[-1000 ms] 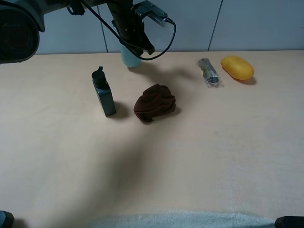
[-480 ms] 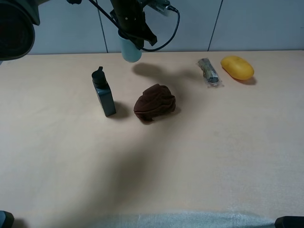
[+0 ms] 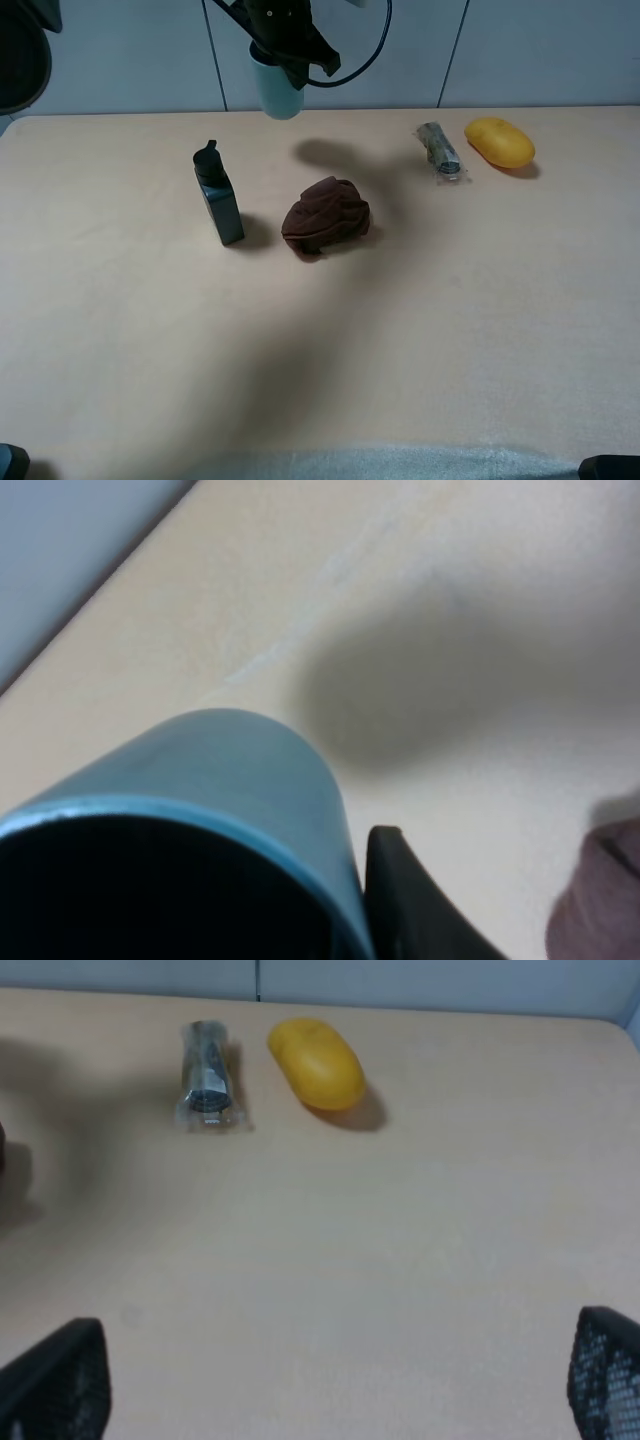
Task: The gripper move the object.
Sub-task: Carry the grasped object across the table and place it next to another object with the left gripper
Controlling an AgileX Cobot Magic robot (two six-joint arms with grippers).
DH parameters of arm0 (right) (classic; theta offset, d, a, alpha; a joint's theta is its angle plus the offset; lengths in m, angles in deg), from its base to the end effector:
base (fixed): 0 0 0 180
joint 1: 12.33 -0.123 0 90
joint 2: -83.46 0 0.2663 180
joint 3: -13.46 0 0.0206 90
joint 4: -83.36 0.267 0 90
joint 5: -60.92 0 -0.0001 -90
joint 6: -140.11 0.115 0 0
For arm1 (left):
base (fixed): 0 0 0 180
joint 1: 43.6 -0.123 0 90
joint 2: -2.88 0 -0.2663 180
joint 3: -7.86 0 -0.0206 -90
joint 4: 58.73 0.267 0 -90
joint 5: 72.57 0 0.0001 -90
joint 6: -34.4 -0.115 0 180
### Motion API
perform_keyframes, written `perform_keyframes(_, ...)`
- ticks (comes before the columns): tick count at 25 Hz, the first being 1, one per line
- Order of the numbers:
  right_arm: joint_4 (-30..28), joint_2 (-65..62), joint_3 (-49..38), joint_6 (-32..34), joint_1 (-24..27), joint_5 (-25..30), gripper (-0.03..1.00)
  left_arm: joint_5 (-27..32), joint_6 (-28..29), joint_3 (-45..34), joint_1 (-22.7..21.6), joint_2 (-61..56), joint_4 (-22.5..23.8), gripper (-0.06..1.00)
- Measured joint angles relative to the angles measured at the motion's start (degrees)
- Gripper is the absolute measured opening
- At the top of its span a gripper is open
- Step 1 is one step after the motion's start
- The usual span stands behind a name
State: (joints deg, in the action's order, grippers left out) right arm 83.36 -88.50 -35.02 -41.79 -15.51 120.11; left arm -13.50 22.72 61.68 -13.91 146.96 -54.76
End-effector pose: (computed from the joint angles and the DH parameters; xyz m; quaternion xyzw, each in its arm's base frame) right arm 0.0511 0.0028 0.2747 -0.0375 0.8459 0.0059 0.5320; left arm 0.4736 -0.2622 0.1999 0.3492 0.8984 -0.0084 0.2663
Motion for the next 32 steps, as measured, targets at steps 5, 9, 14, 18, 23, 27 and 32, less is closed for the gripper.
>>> perform_keyframes(5,0.0,0.0,0.0,0.0,0.0,0.0,0.69,0.5,0.6,0.0,0.7,-2.2,0.0,0.07)
perform_keyframes(9,0.0,0.0,0.0,0.0,0.0,0.0,0.69,0.6,1.8,0.0,1.6,-3.4,0.0,0.07)
perform_keyframes(14,0.0,0.0,0.0,0.0,0.0,0.0,0.69,1.1,3.0,0.0,3.3,-5.0,0.0,0.07)
perform_keyframes(18,0.0,0.0,0.0,0.0,0.0,0.0,0.69,2.0,4.1,0.0,4.7,-6.6,0.0,0.07)
perform_keyframes(23,0.0,0.0,0.0,0.0,0.0,0.0,0.69,2.6,5.9,0.0,6.7,-8.2,0.0,0.07)
perform_keyframes(27,0.0,0.0,0.0,0.0,0.0,0.0,0.69,4.1,7.3,0.0,9.0,-8.7,0.0,0.07)
perform_keyframes(32,0.0,0.0,0.0,0.0,0.0,0.0,0.69,5.4,8.8,0.0,12.1,-9.5,0.0,0.07)
